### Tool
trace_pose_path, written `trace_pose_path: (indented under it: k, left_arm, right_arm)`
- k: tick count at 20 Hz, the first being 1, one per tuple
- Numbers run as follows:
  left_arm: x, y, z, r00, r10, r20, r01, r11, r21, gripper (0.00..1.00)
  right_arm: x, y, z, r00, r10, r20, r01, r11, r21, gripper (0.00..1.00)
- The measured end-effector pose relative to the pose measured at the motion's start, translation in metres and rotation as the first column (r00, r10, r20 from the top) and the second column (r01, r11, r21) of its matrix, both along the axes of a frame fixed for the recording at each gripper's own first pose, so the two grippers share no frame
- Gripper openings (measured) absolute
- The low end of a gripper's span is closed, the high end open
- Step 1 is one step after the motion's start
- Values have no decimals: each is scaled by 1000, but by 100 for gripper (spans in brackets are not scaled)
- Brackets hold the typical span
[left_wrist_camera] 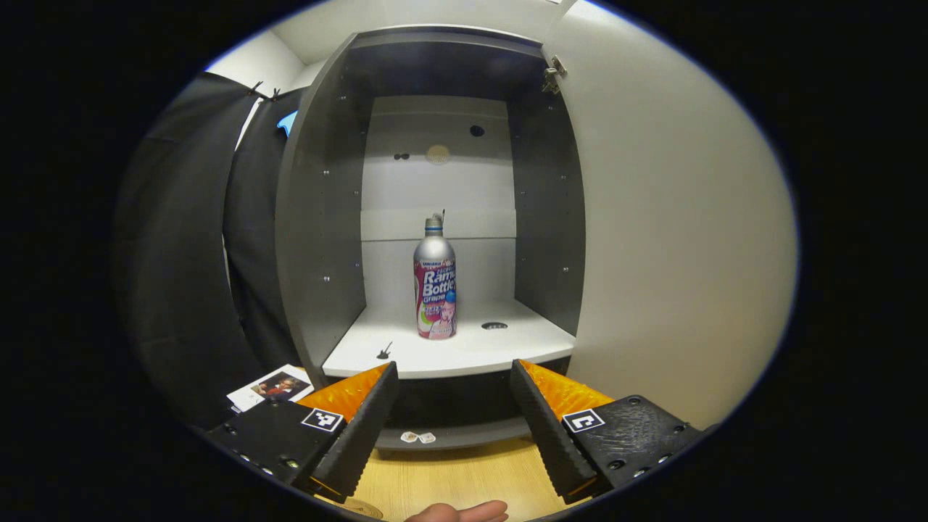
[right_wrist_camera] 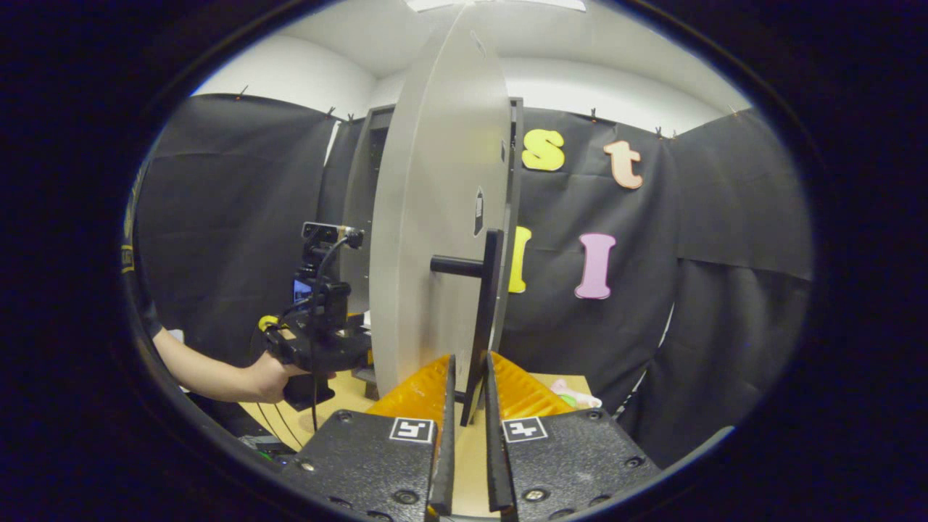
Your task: Open the cabinet door with the right hand, grasp the bottle in the cabinet with the left hand and place it on the coaster, then close the cabinet door with the right hand.
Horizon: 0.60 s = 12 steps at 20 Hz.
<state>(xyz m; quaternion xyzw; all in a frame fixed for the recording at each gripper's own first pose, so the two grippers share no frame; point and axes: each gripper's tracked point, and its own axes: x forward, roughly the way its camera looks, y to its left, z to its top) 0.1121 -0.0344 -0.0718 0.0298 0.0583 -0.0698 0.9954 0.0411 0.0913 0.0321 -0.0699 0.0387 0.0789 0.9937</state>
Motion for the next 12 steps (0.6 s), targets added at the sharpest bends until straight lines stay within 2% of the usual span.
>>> trace_pose_path:
  k: [2, 4, 5, 6, 7, 9, 10, 12]
  left_arm:
    - [16, 0, 3, 1000, 11, 12, -11, 1000, 2, 94]
    - [33, 1, 0, 999, 31, 14, -31, 999, 7, 94]
    - [41, 3, -2, 999, 45, 15, -45, 999, 17, 94]
    - [47, 2, -2, 999, 51, 16, -52, 998, 25, 94]
    - [54, 2, -1, 998, 58, 27, -59, 998, 32, 94]
    - [76, -4, 7, 997, 61, 47, -62, 997, 33, 94]
    - [85, -7, 11, 997, 60, 51, -62, 998, 29, 94]
    - [103, -8, 15, 996, 76, 55, -77, 997, 15, 94]
  right_arm:
    - [-3, -11, 1, 998, -58, 17, 58, 998, -1, 18]
    - [-5, -28, 3, 988, -150, 38, 151, 988, -16, 18]
    - [-4, -31, 4, 986, -162, 33, 162, 987, -7, 24]
    - [-1, -33, 2, 986, -167, 19, 166, 986, 10, 31]
    - [0, -31, 1, 985, -174, 7, 173, 985, 22, 54]
    - [2, -37, 3, 980, -199, 12, 198, 980, 13, 88]
    - [-3, -40, 4, 978, -208, 17, 208, 978, 5, 97]
    - [-3, -42, 7, 976, -218, 30, 218, 976, -2, 100]
